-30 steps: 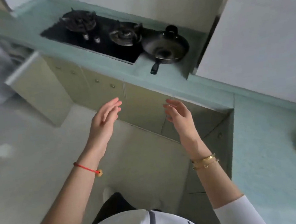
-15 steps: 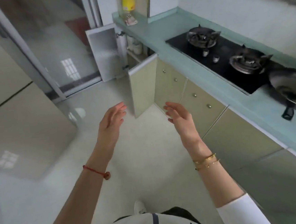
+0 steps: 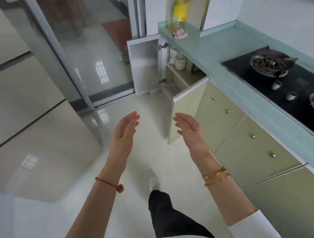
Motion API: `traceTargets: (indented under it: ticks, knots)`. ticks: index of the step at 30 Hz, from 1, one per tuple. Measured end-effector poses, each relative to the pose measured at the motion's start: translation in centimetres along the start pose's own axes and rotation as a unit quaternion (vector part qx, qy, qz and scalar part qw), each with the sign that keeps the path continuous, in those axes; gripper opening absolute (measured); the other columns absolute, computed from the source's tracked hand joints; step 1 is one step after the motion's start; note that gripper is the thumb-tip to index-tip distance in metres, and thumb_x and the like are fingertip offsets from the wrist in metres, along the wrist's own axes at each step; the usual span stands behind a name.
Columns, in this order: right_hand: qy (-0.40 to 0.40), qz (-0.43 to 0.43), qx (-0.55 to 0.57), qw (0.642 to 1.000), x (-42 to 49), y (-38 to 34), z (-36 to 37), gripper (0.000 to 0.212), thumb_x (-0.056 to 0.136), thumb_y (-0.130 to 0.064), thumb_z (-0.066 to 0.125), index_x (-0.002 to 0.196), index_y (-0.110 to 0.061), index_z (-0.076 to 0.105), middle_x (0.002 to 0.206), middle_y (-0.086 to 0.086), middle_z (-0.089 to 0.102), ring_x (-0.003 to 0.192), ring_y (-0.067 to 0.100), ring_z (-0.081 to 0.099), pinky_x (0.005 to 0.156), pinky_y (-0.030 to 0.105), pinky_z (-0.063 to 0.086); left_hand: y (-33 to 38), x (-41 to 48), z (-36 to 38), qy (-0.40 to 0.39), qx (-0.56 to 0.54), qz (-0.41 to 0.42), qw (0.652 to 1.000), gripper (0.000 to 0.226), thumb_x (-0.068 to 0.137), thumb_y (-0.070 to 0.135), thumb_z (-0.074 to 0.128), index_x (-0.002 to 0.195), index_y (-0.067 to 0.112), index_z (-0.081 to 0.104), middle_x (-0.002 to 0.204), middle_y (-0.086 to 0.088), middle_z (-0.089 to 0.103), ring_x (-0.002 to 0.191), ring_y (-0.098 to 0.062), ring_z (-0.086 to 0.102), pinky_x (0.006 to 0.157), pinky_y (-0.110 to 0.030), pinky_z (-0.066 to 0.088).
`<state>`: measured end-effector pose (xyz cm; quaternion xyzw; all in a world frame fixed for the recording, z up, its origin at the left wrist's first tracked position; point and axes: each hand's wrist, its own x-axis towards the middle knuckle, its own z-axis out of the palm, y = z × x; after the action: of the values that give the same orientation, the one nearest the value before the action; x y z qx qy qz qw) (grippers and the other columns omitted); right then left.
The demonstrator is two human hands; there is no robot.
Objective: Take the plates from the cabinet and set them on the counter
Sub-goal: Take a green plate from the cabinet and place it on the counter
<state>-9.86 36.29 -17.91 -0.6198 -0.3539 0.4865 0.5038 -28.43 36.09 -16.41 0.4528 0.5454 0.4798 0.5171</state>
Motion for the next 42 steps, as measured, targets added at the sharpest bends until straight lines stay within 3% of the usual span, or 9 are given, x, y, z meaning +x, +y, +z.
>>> traceTargets:
  ticks: [9,15,21,24,28,35,39,42]
  knots:
    - [-0.023,-0.019,0.003,1.0,18.7,-5.7,6.2,0.029,0.097,-0.017,0.053,0.125,-0.015,0.062,0.116,-0.007,0.065,0.116,0.011,0.058,0.112,0.038,0.043,4.3,19.4,-0.6,0.036,0.018,0.002,0.999,0.03,0.102,0.012,0.047,0.125,0.025,0.06,0.124,0.006,0.066,0.123,-0.014,0.059,0.114,-0.038,0.042]
    - [-0.017,-0.024,-0.021,0.999,28.0,-8.1,9.3,0.027,0.096,-0.022,0.054,0.121,-0.023,0.064,0.119,-0.011,0.064,0.118,0.008,0.058,0.11,0.038,0.045,6.1,29.2,-0.1,0.022,0.021,-0.006,1.0,0.034,0.102,0.008,0.046,0.133,0.011,0.057,0.131,-0.005,0.063,0.128,-0.02,0.057,0.115,-0.037,0.04]
    - [0.035,0.0,-0.007,0.999,37.4,-8.9,11.9,0.026,0.096,-0.019,0.054,0.12,-0.023,0.064,0.121,-0.008,0.066,0.118,0.011,0.059,0.109,0.039,0.046,5.5,41.1,0.5,-0.022,0.027,-0.025,0.999,0.034,0.101,0.009,0.048,0.134,0.011,0.057,0.133,-0.006,0.064,0.126,-0.019,0.058,0.115,-0.04,0.04]
    - [0.07,0.005,-0.003,0.998,41.8,-9.1,13.2,0.029,0.097,-0.016,0.052,0.123,-0.021,0.063,0.121,-0.008,0.066,0.119,0.009,0.059,0.11,0.037,0.044,5.1,47.6,0.7,-0.059,0.027,-0.035,0.997,0.03,0.099,0.01,0.051,0.128,0.013,0.061,0.132,-0.006,0.064,0.127,-0.021,0.057,0.115,-0.042,0.039]
    - [0.144,0.016,0.01,0.989,48.1,-9.4,15.1,0.03,0.096,-0.017,0.052,0.125,-0.019,0.061,0.12,-0.007,0.065,0.117,0.008,0.06,0.109,0.035,0.045,5.0,57.5,1.0,-0.139,0.063,-0.036,0.988,0.033,0.091,0.029,0.058,0.123,0.024,0.066,0.13,0.003,0.065,0.125,-0.014,0.058,0.113,-0.042,0.041]
    - [0.27,0.059,0.034,0.96,55.5,-8.7,16.6,0.03,0.097,-0.018,0.052,0.126,-0.015,0.06,0.122,0.0,0.066,0.117,0.015,0.061,0.108,0.04,0.047,4.6,71.1,3.0,-0.269,0.121,-0.063,0.953,0.03,0.093,0.027,0.056,0.12,0.035,0.065,0.127,0.017,0.067,0.126,-0.006,0.058,0.114,-0.042,0.04]
    - [0.327,0.11,0.022,0.939,59.1,-7.4,16.3,0.03,0.097,-0.018,0.05,0.125,-0.017,0.062,0.122,0.0,0.066,0.117,0.016,0.06,0.107,0.042,0.047,3.5,76.6,6.1,-0.325,0.165,-0.087,0.927,0.034,0.085,0.031,0.052,0.116,0.035,0.065,0.124,0.011,0.068,0.119,-0.014,0.062,0.109,-0.042,0.045]
    - [0.356,0.152,0.022,0.922,62.2,-6.0,15.5,0.031,0.096,-0.02,0.05,0.123,-0.017,0.063,0.121,-0.001,0.066,0.115,0.017,0.06,0.106,0.042,0.047,1.5,80.3,9.5,-0.365,0.201,-0.097,0.904,0.031,0.096,0.018,0.049,0.121,0.03,0.062,0.127,0.004,0.065,0.118,-0.016,0.061,0.108,-0.039,0.047]
